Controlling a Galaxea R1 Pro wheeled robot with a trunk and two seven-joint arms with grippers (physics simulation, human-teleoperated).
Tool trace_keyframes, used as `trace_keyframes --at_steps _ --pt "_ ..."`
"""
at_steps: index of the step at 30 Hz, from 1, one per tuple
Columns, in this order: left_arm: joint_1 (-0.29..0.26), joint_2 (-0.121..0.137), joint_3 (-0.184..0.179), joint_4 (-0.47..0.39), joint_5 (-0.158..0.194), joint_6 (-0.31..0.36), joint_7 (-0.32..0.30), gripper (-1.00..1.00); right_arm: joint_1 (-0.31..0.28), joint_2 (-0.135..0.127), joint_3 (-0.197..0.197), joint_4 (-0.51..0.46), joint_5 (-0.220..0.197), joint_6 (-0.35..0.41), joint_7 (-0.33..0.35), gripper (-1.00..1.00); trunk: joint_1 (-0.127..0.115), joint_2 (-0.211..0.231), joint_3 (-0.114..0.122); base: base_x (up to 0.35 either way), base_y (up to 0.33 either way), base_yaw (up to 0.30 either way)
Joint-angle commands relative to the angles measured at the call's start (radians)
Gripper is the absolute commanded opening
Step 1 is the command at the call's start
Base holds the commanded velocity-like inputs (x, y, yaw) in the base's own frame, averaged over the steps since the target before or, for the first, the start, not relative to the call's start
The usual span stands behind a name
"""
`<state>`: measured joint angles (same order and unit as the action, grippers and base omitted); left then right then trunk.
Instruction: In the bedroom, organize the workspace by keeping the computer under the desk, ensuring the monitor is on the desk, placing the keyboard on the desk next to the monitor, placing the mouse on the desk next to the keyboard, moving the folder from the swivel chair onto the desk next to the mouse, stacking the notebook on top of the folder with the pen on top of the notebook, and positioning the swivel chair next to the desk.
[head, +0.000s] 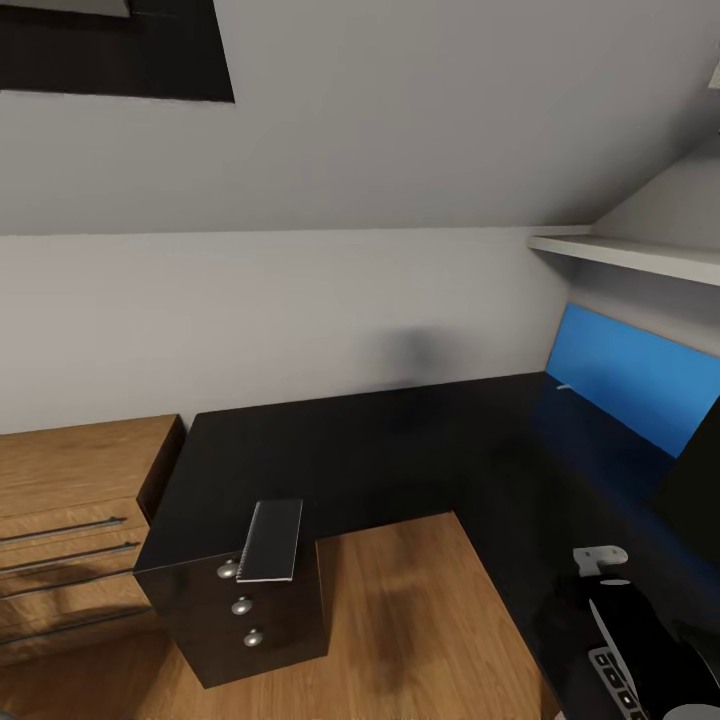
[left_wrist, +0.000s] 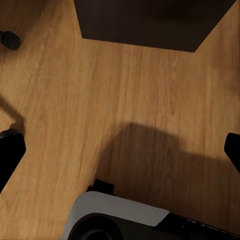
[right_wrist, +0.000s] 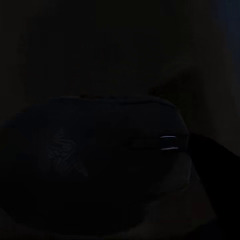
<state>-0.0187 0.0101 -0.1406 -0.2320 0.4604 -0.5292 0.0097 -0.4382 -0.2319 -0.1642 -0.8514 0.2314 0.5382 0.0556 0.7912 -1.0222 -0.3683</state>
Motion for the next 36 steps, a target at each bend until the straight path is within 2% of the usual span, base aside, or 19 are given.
trace_keyframes --at_steps 1,36 --pt "-0.001 0.001 -0.008 0.000 0.009 -0.003 0.001 1.00 0.000 0.000 -0.001 -0.002 0.009 0.005 0.006 -1.00 0.000 -0.001 -0.001 -0.013 0.000 0.000" --pt "0.000 0.002 -0.004 0.000 0.012 -0.004 0.001 1.00 0.000 0.001 0.000 -0.001 0.009 0.004 0.006 -1.00 0.000 -0.001 -0.001 -0.001 0.000 0.000"
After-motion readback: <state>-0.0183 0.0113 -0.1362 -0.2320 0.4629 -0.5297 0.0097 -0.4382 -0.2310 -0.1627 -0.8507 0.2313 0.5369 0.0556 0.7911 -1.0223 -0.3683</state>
